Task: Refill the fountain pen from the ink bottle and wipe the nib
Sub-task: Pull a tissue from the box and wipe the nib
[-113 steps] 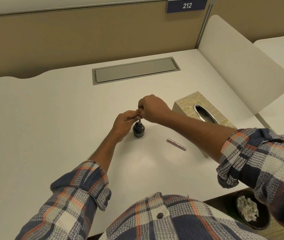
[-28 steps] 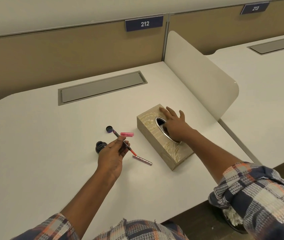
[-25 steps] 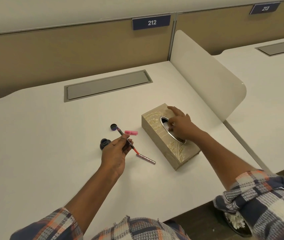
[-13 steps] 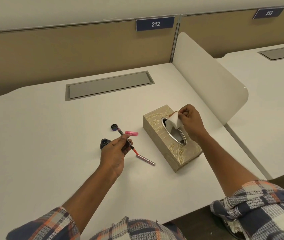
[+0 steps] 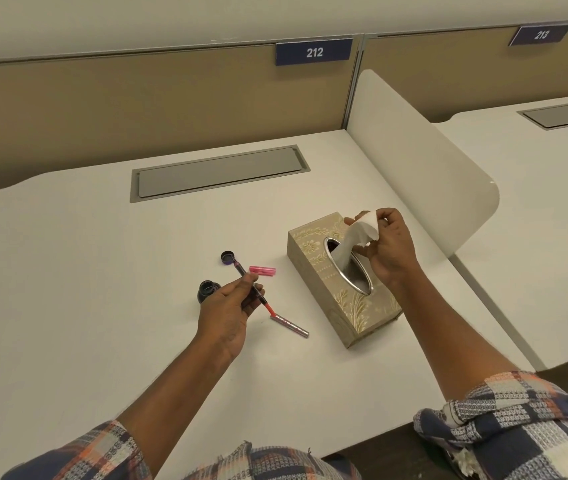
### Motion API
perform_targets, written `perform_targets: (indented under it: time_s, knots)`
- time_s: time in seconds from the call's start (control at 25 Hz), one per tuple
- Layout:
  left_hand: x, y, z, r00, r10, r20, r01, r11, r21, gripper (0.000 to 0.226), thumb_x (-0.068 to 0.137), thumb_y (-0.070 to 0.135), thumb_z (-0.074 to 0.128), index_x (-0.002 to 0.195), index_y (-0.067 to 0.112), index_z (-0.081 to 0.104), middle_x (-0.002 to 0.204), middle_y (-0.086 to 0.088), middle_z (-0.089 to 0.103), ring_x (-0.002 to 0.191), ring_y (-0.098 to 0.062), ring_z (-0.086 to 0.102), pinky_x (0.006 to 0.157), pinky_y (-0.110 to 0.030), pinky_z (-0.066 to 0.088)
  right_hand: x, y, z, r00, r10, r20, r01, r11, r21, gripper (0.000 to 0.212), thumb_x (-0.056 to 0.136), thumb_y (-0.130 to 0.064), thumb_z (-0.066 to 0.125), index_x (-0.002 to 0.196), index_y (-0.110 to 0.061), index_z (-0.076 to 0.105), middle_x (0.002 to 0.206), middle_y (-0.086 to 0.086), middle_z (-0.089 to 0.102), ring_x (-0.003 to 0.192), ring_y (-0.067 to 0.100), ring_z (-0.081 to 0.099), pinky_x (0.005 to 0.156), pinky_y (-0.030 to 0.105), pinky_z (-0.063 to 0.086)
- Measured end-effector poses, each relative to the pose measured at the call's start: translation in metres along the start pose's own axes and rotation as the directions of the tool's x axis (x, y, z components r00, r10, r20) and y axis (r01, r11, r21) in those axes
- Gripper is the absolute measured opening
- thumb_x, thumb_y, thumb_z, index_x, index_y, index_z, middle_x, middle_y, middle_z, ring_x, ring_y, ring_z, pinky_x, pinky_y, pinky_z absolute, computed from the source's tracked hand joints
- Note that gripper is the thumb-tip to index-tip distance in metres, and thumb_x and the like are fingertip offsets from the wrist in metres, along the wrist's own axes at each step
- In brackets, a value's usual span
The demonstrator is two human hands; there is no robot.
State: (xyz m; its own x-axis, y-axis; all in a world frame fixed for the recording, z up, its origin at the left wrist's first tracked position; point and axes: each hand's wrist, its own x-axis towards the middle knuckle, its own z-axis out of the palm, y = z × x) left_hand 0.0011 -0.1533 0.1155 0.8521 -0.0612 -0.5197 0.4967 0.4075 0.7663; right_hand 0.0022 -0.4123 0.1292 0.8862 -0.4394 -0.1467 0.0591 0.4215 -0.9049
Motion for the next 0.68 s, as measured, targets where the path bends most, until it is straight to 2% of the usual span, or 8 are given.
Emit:
perform_targets:
  time_s: [0.16, 0.28, 0.36, 0.48, 0.6, 0.68]
  knots:
    - [-0.002, 0.000, 0.000, 1.000, -0.005, -0.005, 0.005, 1.000, 0.001, 0.012, 0.087, 0.009, 0.061, 0.087, -0.001, 0.068, 0.060, -0.003, 0.067, 0.072, -0.021, 0.062, 0.079, -0.032, 0.055, 0.002, -0.015, 0.011, 0.996, -0.075, -0.043, 0.076, 0.997, 0.029, 0.017, 0.099, -0.005, 0.042, 0.094, -0.021, 0.044, 0.083, -0.002, 0.069, 0.085, 0.023, 0.069, 0.070, 0.043, 0.052]
    - [-0.003, 0.002, 0.001, 1.000, -0.009, 0.003, 0.009, 1.000, -0.004, 0.013, 0.087, 0.010, 0.061, 0.087, -0.001, 0.068, 0.060, -0.004, 0.067, 0.072, -0.021, 0.063, 0.077, -0.031, 0.055, 0.000, -0.025, 0.024, 0.983, -0.168, -0.071, 0.152, 0.970, -0.188, 0.017, 0.101, -0.014, 0.037, 0.093, -0.028, 0.038, 0.089, -0.001, 0.059, 0.082, 0.018, 0.058, 0.068, 0.042, 0.054]
    - [-0.004, 0.004, 0.001, 1.000, -0.001, 0.003, 0.001, 1.000, -0.009, 0.014, 0.087, 0.010, 0.062, 0.089, -0.002, 0.068, 0.062, -0.004, 0.067, 0.073, -0.021, 0.063, 0.077, -0.031, 0.056, -0.006, -0.022, 0.035, 0.968, -0.243, -0.068, 0.203, 0.910, -0.362, 0.016, 0.101, -0.019, 0.034, 0.092, -0.032, 0.034, 0.084, 0.002, 0.053, 0.073, 0.016, 0.052, 0.064, 0.040, 0.048]
    - [-0.007, 0.006, -0.002, 1.000, 0.015, 0.006, -0.015, 0.999, -0.030, 0.014, 0.088, 0.010, 0.061, 0.088, -0.001, 0.069, 0.062, -0.004, 0.066, 0.073, -0.021, 0.062, 0.077, -0.030, 0.056, -0.019, -0.005, 0.058, 0.949, -0.295, -0.110, 0.213, 0.858, -0.467, 0.011, 0.099, -0.021, 0.043, 0.104, -0.026, 0.035, 0.080, 0.000, 0.052, 0.064, 0.014, 0.052, 0.059, 0.032, 0.046]
    - [-0.009, 0.009, -0.006, 0.999, 0.038, 0.020, -0.037, 0.998, -0.051, 0.012, 0.087, 0.007, 0.060, 0.088, -0.002, 0.069, 0.059, 0.000, 0.067, 0.077, -0.023, 0.062, 0.082, -0.033, 0.055, -0.029, 0.022, 0.076, 0.948, -0.278, -0.154, 0.161, 0.837, -0.523, 0.018, 0.093, -0.015, 0.053, 0.106, -0.027, 0.051, 0.085, -0.006, 0.055, 0.076, 0.014, 0.057, 0.075, 0.039, 0.051]
    - [-0.009, 0.010, -0.010, 0.998, 0.051, 0.028, -0.049, 0.995, -0.086, 0.011, 0.087, 0.004, 0.060, 0.087, -0.003, 0.069, 0.062, 0.000, 0.066, 0.079, -0.024, 0.061, 0.085, -0.035, 0.054, -0.036, 0.038, 0.084, 0.959, -0.211, -0.188, 0.084, 0.849, -0.521, 0.020, 0.090, -0.011, 0.055, 0.107, -0.021, 0.058, 0.095, -0.002, 0.060, 0.090, 0.019, 0.061, 0.085, 0.039, 0.052]
